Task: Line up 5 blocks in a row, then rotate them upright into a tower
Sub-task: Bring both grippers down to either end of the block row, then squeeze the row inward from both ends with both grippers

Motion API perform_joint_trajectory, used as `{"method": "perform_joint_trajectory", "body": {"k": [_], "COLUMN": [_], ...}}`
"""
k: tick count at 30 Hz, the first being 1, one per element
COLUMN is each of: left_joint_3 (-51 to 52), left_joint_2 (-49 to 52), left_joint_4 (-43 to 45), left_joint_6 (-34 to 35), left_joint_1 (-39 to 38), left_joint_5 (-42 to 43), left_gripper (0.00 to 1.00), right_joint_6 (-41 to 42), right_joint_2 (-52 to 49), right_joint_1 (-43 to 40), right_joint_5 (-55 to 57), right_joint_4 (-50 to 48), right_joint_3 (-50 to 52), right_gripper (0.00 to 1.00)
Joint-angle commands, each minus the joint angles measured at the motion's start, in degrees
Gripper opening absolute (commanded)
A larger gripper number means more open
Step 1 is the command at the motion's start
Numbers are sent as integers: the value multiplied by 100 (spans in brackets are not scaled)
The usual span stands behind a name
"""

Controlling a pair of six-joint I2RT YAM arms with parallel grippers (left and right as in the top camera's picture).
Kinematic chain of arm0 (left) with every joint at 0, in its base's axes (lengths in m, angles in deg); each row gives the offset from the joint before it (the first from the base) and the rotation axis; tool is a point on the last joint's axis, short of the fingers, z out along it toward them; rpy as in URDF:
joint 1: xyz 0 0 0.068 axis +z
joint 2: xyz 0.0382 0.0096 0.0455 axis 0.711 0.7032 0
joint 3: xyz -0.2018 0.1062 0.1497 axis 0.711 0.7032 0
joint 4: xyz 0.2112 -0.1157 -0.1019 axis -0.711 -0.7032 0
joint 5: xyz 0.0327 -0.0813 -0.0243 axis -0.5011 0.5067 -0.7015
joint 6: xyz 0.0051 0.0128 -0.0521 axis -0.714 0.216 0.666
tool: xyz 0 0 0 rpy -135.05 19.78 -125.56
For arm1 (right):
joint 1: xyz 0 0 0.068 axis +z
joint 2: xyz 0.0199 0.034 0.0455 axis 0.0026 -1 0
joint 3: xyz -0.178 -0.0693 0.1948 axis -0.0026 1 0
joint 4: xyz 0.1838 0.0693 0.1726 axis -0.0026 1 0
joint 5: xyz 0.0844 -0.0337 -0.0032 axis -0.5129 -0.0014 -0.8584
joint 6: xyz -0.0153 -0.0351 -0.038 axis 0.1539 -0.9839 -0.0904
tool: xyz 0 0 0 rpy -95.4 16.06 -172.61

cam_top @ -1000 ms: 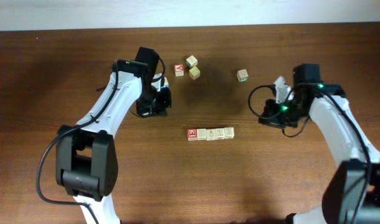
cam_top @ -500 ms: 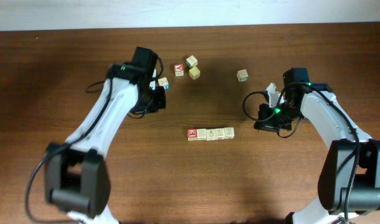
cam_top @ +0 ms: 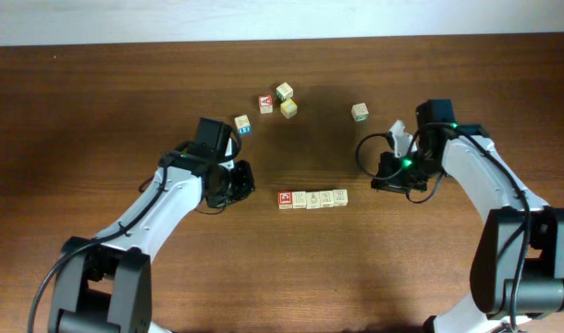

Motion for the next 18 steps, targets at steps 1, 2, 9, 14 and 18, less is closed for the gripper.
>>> {"method": "perform_joint_trajectory", "body": {"k": [1,2,9,14,18], "left_joint_3": [9,11,13,13,13], "left_joint_2": [337,385,614,614,614], "left_joint_4": [61,70,90,223,407], "left_joint_6": [273,280,485,476,236], "left_joint_1": [-245,-280,-533,-533,-533], "left_joint_5": [166,166,166,142,149], "left_gripper": [0,0,0,0,0], "right_joint_6": [321,391,695,610,605], "right_joint_2": [-31,-31,-208,-636,-765], "right_joint_1": [195,212,232,374,566], "right_joint_5": [-61,-52,109,57,-39], "right_joint_4": [-144,-162,-221,-278,-461], "right_joint_3": [31,31,107,107,107], "right_gripper": [4,4,4,4,4]}}
